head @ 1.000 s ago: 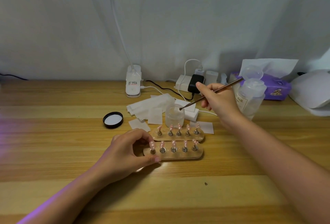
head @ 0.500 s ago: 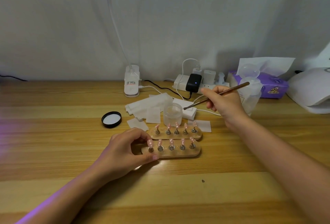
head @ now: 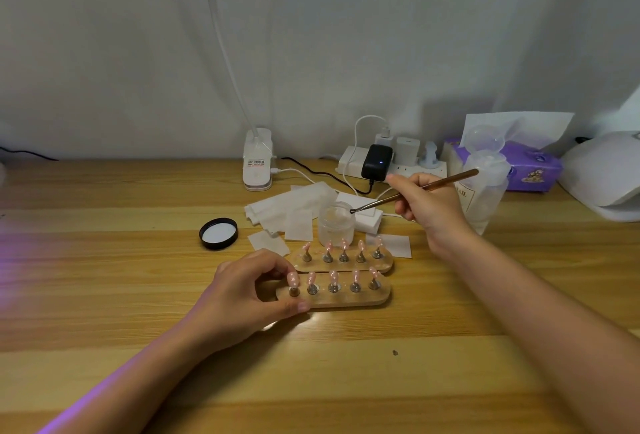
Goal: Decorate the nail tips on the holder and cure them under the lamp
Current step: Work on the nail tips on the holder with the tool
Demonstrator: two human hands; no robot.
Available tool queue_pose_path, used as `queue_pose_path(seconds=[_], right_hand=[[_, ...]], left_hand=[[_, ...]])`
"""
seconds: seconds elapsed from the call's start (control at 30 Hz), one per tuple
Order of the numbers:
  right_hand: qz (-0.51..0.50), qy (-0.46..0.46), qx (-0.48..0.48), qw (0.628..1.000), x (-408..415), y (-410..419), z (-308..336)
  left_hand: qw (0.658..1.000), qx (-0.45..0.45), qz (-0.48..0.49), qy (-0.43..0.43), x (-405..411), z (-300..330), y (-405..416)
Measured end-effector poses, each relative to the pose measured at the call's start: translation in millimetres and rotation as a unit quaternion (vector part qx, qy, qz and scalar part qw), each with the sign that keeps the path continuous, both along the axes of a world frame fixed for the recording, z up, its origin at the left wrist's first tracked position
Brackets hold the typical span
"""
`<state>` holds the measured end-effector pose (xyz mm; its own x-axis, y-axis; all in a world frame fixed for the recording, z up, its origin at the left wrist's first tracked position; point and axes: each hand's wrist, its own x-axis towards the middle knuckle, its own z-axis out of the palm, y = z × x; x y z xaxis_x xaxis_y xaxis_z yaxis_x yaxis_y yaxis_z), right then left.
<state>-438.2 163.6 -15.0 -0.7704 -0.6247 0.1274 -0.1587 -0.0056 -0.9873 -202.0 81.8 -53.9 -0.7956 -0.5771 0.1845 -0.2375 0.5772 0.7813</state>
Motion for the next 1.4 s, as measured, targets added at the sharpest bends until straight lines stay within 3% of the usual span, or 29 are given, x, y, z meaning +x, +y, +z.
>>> queue_pose_path(seconds=[0.3, 0.43, 0.57, 0.73, 0.93, 1.17, 1.4], right_hand=[[-0.029, 0.014, -0.045, 0.998, 2.8, 13.1, 4.1], [0.012, 0.077, -0.092, 0.993, 25.2, 24.6, 10.2], [0.065, 0.15, -0.125, 0.979, 55.5, 39.8, 3.6], [0.108, 0.212, -0.13, 0.963, 83.1, 51.3, -17.7], [0.093, 0.351, -0.121, 0.924, 98.0, 52.6, -38.7], [0.075, 0.436, -0.148, 0.884, 99.2, 50.0, -45.2], [0.066, 0.45, -0.161, 0.876, 96.1, 48.0, -50.4]], left_hand=[[1.0, 0.018, 0.004, 0.003, -1.2, 2.6, 3.6], [0.999, 0.042, -0.003, -0.03, -0.5, 6.0, 0.8], [0.997, 0.083, 0.0, -0.003, 0.8, 9.2, 3.0], [0.997, 0.061, 0.027, 0.04, 1.3, 6.3, 9.0], [0.997, 0.007, 0.017, 0.073, 2.8, 1.5, 9.0], [0.991, -0.056, 0.013, 0.125, 3.7, -1.7, 11.9], [0.989, 0.047, 0.018, 0.139, 5.0, 5.9, 10.5]])
